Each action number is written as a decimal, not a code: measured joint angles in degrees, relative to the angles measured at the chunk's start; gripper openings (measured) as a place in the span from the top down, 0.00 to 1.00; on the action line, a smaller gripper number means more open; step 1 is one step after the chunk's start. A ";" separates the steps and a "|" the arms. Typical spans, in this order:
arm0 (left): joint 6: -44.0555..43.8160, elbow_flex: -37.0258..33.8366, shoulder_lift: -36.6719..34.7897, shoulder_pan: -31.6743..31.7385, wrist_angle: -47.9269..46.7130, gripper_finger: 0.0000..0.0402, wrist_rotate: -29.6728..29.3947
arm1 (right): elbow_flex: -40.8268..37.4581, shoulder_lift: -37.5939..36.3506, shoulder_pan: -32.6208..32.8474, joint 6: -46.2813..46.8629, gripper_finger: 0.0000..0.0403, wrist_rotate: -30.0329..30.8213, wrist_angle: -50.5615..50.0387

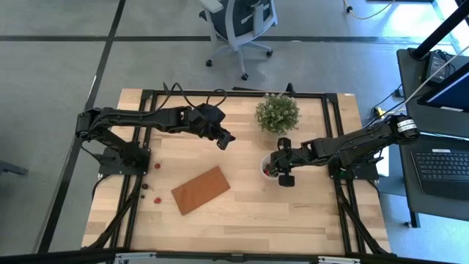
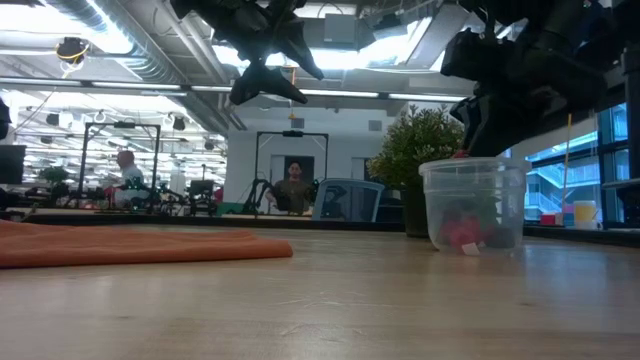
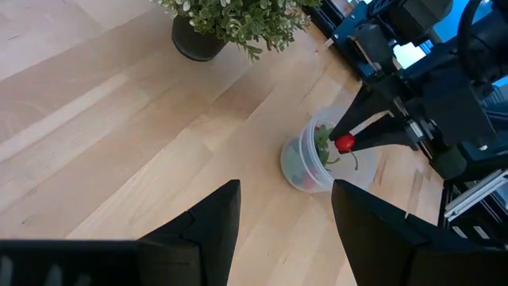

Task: Pick and placing Produce into tupperware
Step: Put the red cherry into the transparent bin, then put the red cherry into the transparent container

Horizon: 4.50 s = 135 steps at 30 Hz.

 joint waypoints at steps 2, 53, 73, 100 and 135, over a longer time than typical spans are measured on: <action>0.07 0.00 0.00 0.00 -0.04 0.52 0.02 | 0.00 0.00 -0.07 0.02 0.76 -0.01 0.01; -10.58 -3.05 -0.50 -0.55 -57.01 0.47 1.54 | 19.12 -10.39 -3.48 -5.66 0.50 8.18 -0.27; -8.47 -22.68 -0.46 4.88 -48.80 0.47 6.01 | 19.08 -4.33 -4.90 -5.68 0.50 8.01 6.20; -10.33 -25.31 -0.46 4.92 -44.52 0.84 3.02 | 19.06 -3.72 -5.09 -5.66 0.50 8.01 6.08; 2.81 -18.60 -0.48 4.87 -45.00 1.00 12.71 | 19.06 -3.77 -5.09 -1.84 0.50 7.98 5.57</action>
